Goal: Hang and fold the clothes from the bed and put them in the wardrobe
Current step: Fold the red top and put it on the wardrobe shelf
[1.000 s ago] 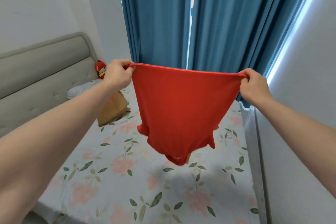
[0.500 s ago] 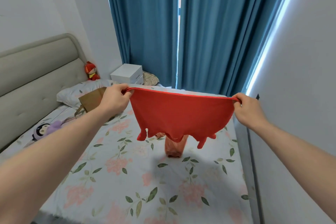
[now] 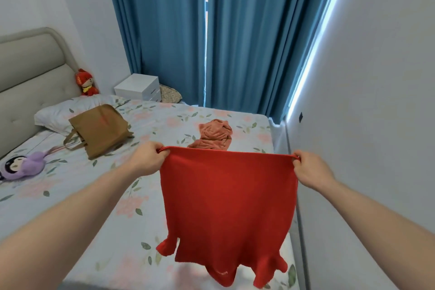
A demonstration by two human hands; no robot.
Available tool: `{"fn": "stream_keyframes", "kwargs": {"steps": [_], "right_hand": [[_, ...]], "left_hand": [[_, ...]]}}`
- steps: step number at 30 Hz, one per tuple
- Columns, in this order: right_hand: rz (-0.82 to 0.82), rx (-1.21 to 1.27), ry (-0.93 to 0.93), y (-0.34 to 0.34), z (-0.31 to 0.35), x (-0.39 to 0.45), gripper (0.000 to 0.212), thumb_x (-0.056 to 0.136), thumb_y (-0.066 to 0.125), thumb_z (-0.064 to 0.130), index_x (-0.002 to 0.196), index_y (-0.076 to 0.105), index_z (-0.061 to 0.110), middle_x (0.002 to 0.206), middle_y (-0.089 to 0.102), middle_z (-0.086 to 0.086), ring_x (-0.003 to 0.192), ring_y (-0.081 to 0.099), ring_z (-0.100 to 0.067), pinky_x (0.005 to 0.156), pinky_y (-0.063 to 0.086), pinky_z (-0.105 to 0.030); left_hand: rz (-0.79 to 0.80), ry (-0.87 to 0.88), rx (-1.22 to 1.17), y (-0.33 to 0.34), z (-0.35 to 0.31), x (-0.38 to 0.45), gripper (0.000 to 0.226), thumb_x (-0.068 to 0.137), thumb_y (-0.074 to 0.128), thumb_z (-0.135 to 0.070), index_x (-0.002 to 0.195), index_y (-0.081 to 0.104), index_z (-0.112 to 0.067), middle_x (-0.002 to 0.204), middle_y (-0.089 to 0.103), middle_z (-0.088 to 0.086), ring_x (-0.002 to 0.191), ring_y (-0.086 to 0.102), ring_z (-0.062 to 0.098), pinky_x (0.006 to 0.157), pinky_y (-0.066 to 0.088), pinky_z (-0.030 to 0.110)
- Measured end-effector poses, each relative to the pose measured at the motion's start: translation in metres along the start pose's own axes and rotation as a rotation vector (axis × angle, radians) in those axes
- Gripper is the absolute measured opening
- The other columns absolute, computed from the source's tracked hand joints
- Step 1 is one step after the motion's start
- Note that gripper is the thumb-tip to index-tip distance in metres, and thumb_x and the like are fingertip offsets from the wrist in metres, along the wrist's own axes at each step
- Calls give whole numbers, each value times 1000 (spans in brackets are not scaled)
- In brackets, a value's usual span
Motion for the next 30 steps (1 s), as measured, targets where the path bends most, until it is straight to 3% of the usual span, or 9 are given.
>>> {"fn": "stream_keyframes", "kwargs": {"steps": [4, 7, 9, 11, 14, 18, 21, 25, 30], "right_hand": [[117, 57, 75, 22, -43, 10, 29, 102, 48, 22, 75, 56, 23, 89, 73, -8, 85, 70, -31, 75, 53, -37], [130, 74, 63, 22, -57, 29, 28, 102, 48, 19, 77, 57, 25, 86, 70, -4, 81, 66, -27, 72, 49, -32], [106, 79, 26, 8, -59, 49, 31, 102, 48, 15, 73, 52, 25, 85, 63, -4, 81, 58, -27, 69, 40, -32], [80, 133, -8, -12, -61, 76, 34, 101, 48, 13, 70, 52, 26, 85, 64, -5, 85, 61, -30, 70, 44, -34], [5, 230, -94, -57, -54, 117, 25, 101, 47, 12, 85, 64, 21, 93, 68, -6, 93, 63, -31, 76, 44, -34], [-172, 303, -251, -132, -33, 156, 23, 98, 45, 13, 96, 67, 22, 89, 68, -1, 86, 60, -26, 76, 44, -34], [-218, 322, -349, -160, -23, 166, 27, 96, 44, 12, 102, 68, 22, 88, 69, -1, 84, 61, -27, 76, 49, -37], [-197, 288, -409, -151, -29, 167, 24, 97, 45, 14, 100, 67, 24, 81, 67, 1, 79, 61, -27, 70, 49, -38], [-52, 136, -385, -78, -63, 164, 24, 102, 48, 15, 110, 69, 20, 96, 70, -6, 79, 54, -24, 69, 40, -34]], "left_hand": [[177, -110, -77, 44, -1, -6, 27, 104, 51, -24, 92, 68, -6, 76, 76, 13, 63, 75, 17, 58, 59, 28], [155, -172, -134, 61, -11, -1, 26, 103, 53, -22, 93, 69, -5, 80, 77, 15, 71, 77, 23, 72, 63, 35], [89, -186, -132, 61, -28, 8, 27, 102, 53, -24, 91, 70, -6, 82, 77, 13, 75, 75, 24, 71, 60, 33], [-20, -174, -135, 50, -55, 18, 31, 103, 53, -26, 90, 72, -4, 86, 76, 14, 78, 70, 27, 71, 56, 33], [-227, -150, -134, 18, -106, 25, 34, 104, 52, -27, 91, 71, -2, 84, 71, 13, 81, 65, 32, 70, 49, 36], [-502, -75, -169, -34, -165, 22, 26, 104, 52, -28, 91, 68, -12, 73, 64, 1, 77, 65, 29, 66, 49, 35], [-616, -30, -153, -53, -189, 7, 24, 105, 51, -29, 89, 64, -16, 77, 63, 2, 71, 57, 22, 59, 37, 32], [-657, -9, -129, -46, -193, -10, 23, 102, 56, -28, 87, 68, -14, 78, 66, 3, 75, 60, 25, 62, 37, 32], [-521, -46, -102, 21, -159, -15, 18, 97, 62, -24, 84, 70, -15, 74, 67, 2, 71, 60, 23, 63, 45, 36]]}}
Point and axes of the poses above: each hand's wrist, its own x-axis towards the middle knuckle, its own y-axis out of the palm, z = x × y, the point moved 10 cm from there along x, towards the middle knuckle
